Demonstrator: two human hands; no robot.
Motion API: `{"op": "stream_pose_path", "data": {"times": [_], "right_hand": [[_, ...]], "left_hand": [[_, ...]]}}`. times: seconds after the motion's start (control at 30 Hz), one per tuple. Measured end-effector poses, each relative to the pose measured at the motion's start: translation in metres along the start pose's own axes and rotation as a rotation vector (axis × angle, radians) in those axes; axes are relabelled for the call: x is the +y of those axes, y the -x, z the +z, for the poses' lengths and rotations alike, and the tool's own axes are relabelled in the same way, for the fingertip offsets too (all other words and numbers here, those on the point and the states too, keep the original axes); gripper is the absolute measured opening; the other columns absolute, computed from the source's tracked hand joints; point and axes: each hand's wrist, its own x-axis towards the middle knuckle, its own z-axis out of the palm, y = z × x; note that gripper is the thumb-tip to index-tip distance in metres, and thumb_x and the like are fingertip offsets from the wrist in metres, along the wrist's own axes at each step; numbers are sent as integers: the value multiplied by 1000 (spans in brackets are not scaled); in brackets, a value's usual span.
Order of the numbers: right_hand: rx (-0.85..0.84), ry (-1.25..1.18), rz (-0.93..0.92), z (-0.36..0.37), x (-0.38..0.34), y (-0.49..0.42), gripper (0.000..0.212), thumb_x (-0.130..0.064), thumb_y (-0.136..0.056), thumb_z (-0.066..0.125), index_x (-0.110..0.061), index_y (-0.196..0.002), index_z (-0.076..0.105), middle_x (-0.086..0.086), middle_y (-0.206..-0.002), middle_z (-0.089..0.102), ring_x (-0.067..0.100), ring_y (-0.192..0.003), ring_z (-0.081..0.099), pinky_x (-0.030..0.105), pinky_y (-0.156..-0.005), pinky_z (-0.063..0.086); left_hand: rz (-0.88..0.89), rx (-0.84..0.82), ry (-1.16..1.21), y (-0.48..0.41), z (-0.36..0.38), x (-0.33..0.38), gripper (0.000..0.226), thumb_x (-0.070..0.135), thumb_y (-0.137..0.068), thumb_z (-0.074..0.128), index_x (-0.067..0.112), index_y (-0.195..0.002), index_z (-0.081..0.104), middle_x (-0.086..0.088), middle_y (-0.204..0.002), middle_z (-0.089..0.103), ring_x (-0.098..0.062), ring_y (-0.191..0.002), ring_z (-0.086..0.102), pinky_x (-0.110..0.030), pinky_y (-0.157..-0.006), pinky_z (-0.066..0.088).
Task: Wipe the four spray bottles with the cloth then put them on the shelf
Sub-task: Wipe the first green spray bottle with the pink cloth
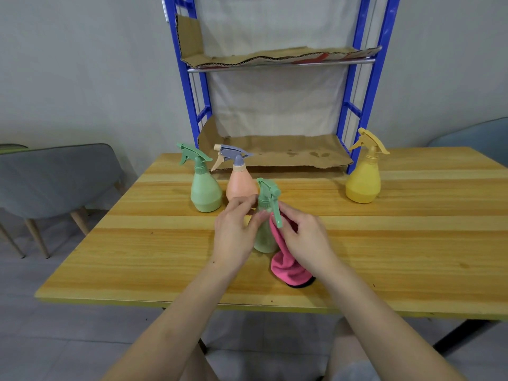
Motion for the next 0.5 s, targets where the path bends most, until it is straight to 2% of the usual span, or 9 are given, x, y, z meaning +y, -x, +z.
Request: {"op": "stream_pose_path", "data": {"times": [0.13,0.2,0.27,0.33,0.4,0.5], "right_hand": [[-57,75,22,-4,2,-5,39,-34,-106,51,-29,-144,60,-7,-136,68,13,-122,64,14,-91,45],[-28,44,-6,-5,1,1,39,-30,-104,57,-25,-143,61,-5,-136,68,12,-123,64,15,-97,46],[12,-60,-41,-3,2,12,45,-24,-100,66,-22,-144,59,-6,-141,63,4,-132,57,17,-110,43],[43,-132,-65,1,5,19,50,-19,-96,72,-22,-144,59,-11,-143,58,-3,-135,51,19,-114,40],[44,-125,-38,1,4,17,48,-21,-97,70,-23,-144,59,-13,-141,59,-3,-133,53,19,-113,42],[11,14,-24,-2,-1,6,40,-30,-105,56,-25,-144,59,-7,-134,69,9,-121,64,21,-102,50]], "left_hand": [[-33,24,24,2,3,1,46,36,-92,74,26,-135,64,14,-121,64,-7,-109,64,-41,-97,55],[-85,29,89,3,4,1,38,29,-92,75,27,-128,63,16,-119,66,-6,-108,64,-41,-96,55],[-87,13,116,4,5,-1,30,22,-94,73,26,-122,63,16,-118,69,-5,-112,63,-43,-100,54],[-70,-11,123,4,4,-2,28,19,-96,72,26,-122,65,17,-119,70,-3,-114,63,-42,-102,54],[-64,-25,124,3,3,-3,29,18,-97,71,27,-124,65,18,-120,69,-1,-115,62,-39,-102,54],[-59,-30,125,4,3,-3,32,15,-97,69,26,-127,64,18,-123,68,0,-116,60,-33,-103,53]]}}
